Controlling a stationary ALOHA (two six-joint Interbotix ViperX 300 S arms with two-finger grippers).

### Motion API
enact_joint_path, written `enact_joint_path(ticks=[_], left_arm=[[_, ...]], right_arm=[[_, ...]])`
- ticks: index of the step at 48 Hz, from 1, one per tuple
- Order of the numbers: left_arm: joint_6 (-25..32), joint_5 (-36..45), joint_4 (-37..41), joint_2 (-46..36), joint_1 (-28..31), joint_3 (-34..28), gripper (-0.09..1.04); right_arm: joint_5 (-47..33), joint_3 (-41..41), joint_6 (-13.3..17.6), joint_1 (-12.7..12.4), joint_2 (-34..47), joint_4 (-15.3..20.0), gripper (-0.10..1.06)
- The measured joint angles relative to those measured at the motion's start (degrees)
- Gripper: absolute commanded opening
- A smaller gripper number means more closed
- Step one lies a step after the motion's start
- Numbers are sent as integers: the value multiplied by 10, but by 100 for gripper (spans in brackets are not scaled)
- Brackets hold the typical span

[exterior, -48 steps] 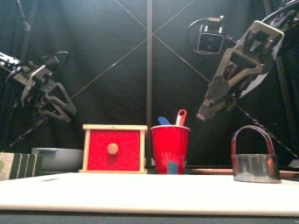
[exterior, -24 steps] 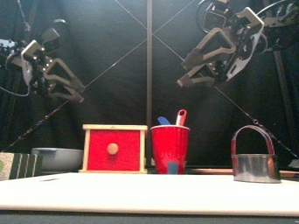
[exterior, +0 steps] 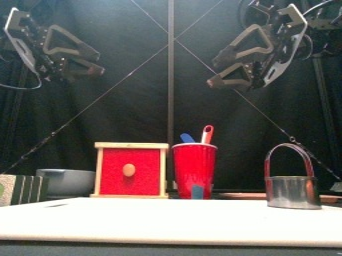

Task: Get the cutter from the drawer then cut the dough then place the extra dough in the bowl
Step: Place the extra dough in the bowl

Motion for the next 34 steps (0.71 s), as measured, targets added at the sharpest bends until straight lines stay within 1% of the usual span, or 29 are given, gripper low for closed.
enact_joint_path(ticks=[10, 20, 34], left_arm=[[-22, 0, -9, 16, 0, 0, 85], [-25, -1, -10, 18, 1, 7, 85], [-25, -1, -9, 18, 36, 15, 85]], right_arm=[[-5, 0, 0, 0, 9, -4, 92], [-5, 0, 0, -1, 11, -3, 92], [-5, 6, 0, -1, 12, -2, 92]])
